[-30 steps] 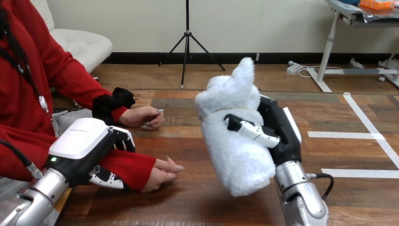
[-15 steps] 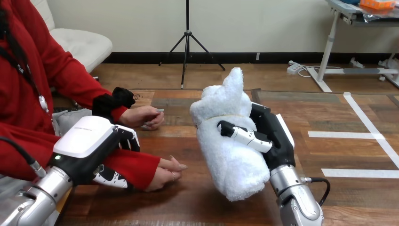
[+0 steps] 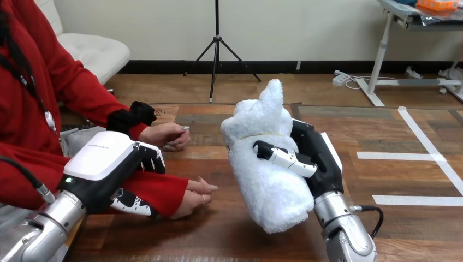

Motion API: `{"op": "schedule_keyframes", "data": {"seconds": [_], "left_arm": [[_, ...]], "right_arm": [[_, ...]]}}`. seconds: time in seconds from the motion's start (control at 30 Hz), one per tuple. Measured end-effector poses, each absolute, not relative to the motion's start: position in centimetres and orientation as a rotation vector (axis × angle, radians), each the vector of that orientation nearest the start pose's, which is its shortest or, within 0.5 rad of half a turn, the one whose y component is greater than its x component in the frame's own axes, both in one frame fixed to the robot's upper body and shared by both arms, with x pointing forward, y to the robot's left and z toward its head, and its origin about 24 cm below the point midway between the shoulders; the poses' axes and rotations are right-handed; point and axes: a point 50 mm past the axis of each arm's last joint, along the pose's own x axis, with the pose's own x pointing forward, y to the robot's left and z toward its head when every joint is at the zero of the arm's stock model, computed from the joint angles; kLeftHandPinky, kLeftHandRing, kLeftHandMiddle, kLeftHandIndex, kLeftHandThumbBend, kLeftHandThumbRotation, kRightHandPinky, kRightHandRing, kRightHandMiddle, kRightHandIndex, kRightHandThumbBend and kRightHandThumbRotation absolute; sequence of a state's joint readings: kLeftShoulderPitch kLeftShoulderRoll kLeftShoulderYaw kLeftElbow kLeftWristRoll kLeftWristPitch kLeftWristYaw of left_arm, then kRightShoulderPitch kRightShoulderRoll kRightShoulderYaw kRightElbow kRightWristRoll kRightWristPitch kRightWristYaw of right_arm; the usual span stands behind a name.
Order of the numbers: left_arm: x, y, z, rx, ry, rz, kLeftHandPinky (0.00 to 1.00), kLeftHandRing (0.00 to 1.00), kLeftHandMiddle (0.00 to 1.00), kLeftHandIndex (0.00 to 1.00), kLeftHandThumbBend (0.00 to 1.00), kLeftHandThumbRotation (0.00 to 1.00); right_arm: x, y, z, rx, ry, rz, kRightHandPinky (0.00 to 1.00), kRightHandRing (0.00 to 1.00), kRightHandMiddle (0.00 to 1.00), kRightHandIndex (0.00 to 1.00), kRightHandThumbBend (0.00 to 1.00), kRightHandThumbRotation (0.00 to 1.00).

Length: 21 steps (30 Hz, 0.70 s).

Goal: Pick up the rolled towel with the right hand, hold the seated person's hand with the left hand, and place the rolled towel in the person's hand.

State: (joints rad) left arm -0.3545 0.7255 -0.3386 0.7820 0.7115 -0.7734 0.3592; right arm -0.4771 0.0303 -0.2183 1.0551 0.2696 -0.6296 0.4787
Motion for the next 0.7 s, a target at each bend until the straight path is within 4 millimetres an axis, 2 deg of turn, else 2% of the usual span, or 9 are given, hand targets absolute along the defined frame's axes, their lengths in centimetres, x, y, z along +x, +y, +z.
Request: {"op": "schedule_keyframes", "data": {"seconds": [0.7], "left_arm": [[27.87, 24.75, 3.83, 1.263, -0.338, -0.405, 0.40, 0.42, 0.46, 0.48, 0.85, 0.05]], "right_arm": [[30.73, -13.66, -0.02, 0.307, -0.111, 0.258, 0.04, 0.09, 0.18, 0.23, 0.56, 0.00]]}}
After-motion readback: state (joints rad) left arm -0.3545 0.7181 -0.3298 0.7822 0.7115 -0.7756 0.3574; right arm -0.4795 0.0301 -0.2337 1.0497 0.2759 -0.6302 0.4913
